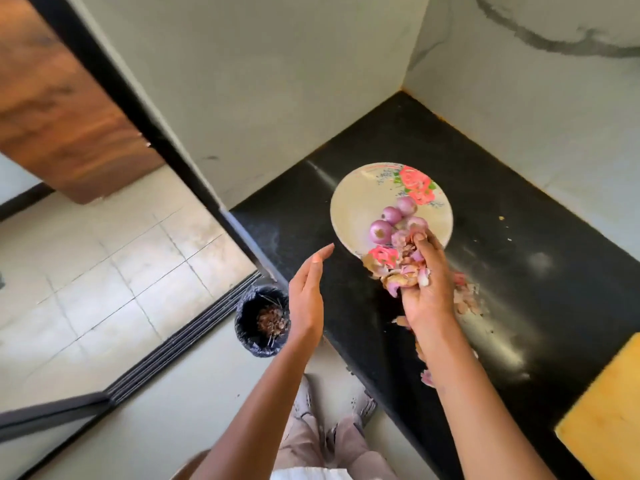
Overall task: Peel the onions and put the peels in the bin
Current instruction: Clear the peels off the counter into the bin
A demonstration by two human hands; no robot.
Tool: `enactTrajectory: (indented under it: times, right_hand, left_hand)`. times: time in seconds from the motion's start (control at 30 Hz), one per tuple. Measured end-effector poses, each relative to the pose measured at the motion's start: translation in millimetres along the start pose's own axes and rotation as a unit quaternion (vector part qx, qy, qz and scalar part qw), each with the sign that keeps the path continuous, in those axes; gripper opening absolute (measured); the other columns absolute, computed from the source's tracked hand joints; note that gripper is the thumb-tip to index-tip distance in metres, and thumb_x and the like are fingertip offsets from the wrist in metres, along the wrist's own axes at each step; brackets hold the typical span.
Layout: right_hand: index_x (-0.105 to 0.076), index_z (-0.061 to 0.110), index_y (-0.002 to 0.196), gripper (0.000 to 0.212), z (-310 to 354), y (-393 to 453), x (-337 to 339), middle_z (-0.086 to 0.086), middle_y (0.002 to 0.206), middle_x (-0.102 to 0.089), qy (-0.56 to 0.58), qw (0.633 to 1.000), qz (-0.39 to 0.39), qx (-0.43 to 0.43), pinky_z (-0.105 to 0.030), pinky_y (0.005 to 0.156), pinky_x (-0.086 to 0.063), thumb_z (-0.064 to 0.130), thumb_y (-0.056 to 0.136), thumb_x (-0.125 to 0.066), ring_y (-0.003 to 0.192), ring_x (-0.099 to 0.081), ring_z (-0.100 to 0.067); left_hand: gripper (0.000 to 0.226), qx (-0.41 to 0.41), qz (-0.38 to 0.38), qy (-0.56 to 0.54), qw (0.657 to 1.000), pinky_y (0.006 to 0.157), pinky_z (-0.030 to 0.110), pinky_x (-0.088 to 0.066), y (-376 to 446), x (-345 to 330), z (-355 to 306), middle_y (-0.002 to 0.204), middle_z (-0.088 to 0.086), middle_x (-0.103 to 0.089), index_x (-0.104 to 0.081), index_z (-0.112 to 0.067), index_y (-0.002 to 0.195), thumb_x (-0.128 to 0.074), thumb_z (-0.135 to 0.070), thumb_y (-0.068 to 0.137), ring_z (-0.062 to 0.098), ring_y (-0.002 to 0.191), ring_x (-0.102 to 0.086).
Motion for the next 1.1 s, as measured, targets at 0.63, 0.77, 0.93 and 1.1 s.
enactTrajectory:
  times: [0.63, 0.77, 0.93, 1.1]
  right_hand:
    - [-0.068, 0.001, 0.103, 0.014, -361.5, -24.3, -193.3, 0.003, 0.085, -0.077, -0.322, 0.913, 0.248, -0.032, -0.024, 0.072, -0.057, -0.002, 0.089, -0.071, 0.08, -0.073, -0.009]
    - [-0.075, 0.012, 0.1, 0.017, -466.1, 34.6, -117.9, -0.003, 0.096, -0.078, -0.467, 0.852, 0.235, 0.002, -0.044, 0.083, -0.061, 0.019, 0.085, -0.078, 0.091, -0.075, -0.022]
    - [-0.074, 0.024, 0.094, 0.009, -577.7, 110.3, -27.2, 0.008, 0.086, -0.074, -0.58, 0.778, 0.236, 0.053, -0.035, 0.073, -0.057, 0.023, 0.085, -0.077, 0.076, -0.067, -0.011]
    - [-0.074, 0.026, 0.109, 0.021, -659.7, 178.5, 50.0, 0.008, 0.111, -0.071, -0.713, 0.63, 0.307, 0.015, -0.022, 0.087, -0.054, 0.037, 0.092, -0.071, 0.099, -0.066, -0.007]
  left_hand:
    - [0.039, 0.212, -0.273, -0.091, 0.934, 0.096, 0.02, -0.045, -0.5, 314.1, 157.2, 0.107, -0.005, -0.073, -0.07, -0.015, 0.122, -0.038, -0.033, 0.11, -0.001, 0.1, -0.065]
    - [0.045, 0.288, -0.229, -0.147, 0.918, 0.109, 0.03, -0.04, 18.5, 322.2, 272.7, 0.132, 0.009, -0.065, -0.063, -0.013, 0.134, -0.034, -0.037, 0.11, 0.018, 0.122, -0.058]
    - [0.045, 0.303, -0.2, -0.151, 0.92, 0.098, 0.023, -0.038, 71.1, 326.5, 397.2, 0.131, 0.003, -0.062, -0.058, -0.013, 0.139, -0.033, -0.037, 0.11, 0.01, 0.114, -0.056]
    - [0.033, 0.307, -0.206, -0.117, 0.922, 0.088, 0.02, -0.042, 106.0, 342.2, 498.5, 0.108, -0.011, -0.066, -0.067, -0.021, 0.122, -0.04, -0.033, 0.108, 0.004, 0.099, -0.061]
Point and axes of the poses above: each hand's wrist, its own y-axis towards the middle knuckle, its own x-axis out of the back of the hand, z = x × y, the point moved 5 cm from there along y, towards the middle knuckle
